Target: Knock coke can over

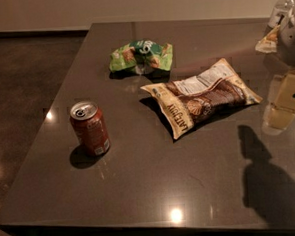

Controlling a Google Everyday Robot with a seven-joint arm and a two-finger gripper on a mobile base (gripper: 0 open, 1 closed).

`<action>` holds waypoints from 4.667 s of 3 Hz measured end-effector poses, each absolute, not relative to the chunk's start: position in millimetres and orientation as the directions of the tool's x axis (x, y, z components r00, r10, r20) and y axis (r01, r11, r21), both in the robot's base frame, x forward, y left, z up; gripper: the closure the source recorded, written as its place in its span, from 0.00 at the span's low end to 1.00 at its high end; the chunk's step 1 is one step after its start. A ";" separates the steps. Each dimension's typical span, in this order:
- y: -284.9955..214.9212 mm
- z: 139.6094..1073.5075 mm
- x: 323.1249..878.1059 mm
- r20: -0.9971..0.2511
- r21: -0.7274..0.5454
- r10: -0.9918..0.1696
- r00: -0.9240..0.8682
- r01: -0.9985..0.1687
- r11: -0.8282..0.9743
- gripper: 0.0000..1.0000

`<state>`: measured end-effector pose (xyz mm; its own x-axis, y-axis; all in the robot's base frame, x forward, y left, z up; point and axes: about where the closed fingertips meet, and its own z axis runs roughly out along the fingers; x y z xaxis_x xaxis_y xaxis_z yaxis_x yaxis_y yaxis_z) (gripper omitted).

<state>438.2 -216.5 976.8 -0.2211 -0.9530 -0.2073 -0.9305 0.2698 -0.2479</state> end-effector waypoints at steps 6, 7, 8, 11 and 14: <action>-16.4 955.3 463.0 -0.546 -0.185 -0.836 0.051 -0.981 0.061 0.00; 15.0 939.8 461.4 -0.561 -0.158 -0.826 0.059 -0.987 0.037 0.00; 41.8 925.1 461.6 -0.570 -0.137 -0.819 0.064 -0.990 0.018 0.00; 89.8 907.8 443.5 -0.603 -0.116 -0.795 0.065 -0.993 0.008 0.00; 110.9 899.5 458.9 -0.614 -0.096 -0.788 0.031 -0.995 0.035 0.11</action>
Offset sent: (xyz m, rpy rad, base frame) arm 0.0191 0.0597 0.0142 0.2677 -0.0208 0.0888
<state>458.9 110.9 899.5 0.0314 -0.7884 -0.6143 -0.9948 0.0351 -0.0958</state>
